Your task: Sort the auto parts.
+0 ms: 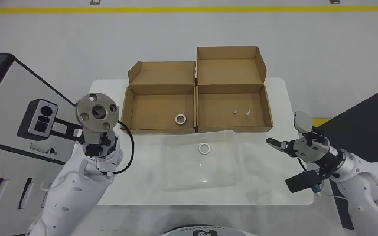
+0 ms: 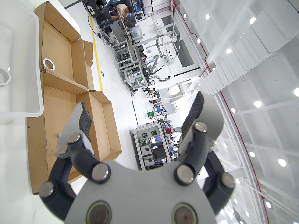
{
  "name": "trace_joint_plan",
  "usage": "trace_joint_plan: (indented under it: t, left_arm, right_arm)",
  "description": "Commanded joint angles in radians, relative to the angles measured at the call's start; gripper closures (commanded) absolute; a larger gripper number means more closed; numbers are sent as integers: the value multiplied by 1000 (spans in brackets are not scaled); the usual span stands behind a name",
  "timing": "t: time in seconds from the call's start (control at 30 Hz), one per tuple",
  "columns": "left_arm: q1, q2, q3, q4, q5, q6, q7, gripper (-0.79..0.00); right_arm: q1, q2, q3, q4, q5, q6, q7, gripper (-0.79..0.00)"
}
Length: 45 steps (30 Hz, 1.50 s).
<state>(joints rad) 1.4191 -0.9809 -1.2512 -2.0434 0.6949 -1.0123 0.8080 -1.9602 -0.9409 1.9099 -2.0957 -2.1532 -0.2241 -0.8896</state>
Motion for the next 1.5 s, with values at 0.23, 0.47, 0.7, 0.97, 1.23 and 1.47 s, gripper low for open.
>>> trace_joint_plan:
  t: [0.23, 0.47, 0.7, 0.97, 1.23, 1.47]
  left_arm:
    - [9, 12, 8, -7, -43, 0, 0, 0]
    - [18, 12, -3, -15, -64, 0, 0, 0]
    - [24, 12, -7, -18, -65, 0, 0, 0]
    - [24, 12, -7, -18, -65, 0, 0, 0]
    - [24, 12, -7, -18, -65, 0, 0, 0]
    - [16, 9, -42, -9, -97, 92, -127, 0]
  right_arm:
    - [0, 0, 0, 0, 0, 0, 0, -785]
    - [0, 0, 0, 0, 0, 0, 0, -785]
    - [0, 0, 0, 0, 0, 0, 0, -785]
    - [0, 0, 0, 0, 0, 0, 0, -785]
    - [0, 0, 0, 0, 0, 0, 0, -785]
    - [0, 0, 0, 0, 0, 0, 0, -785]
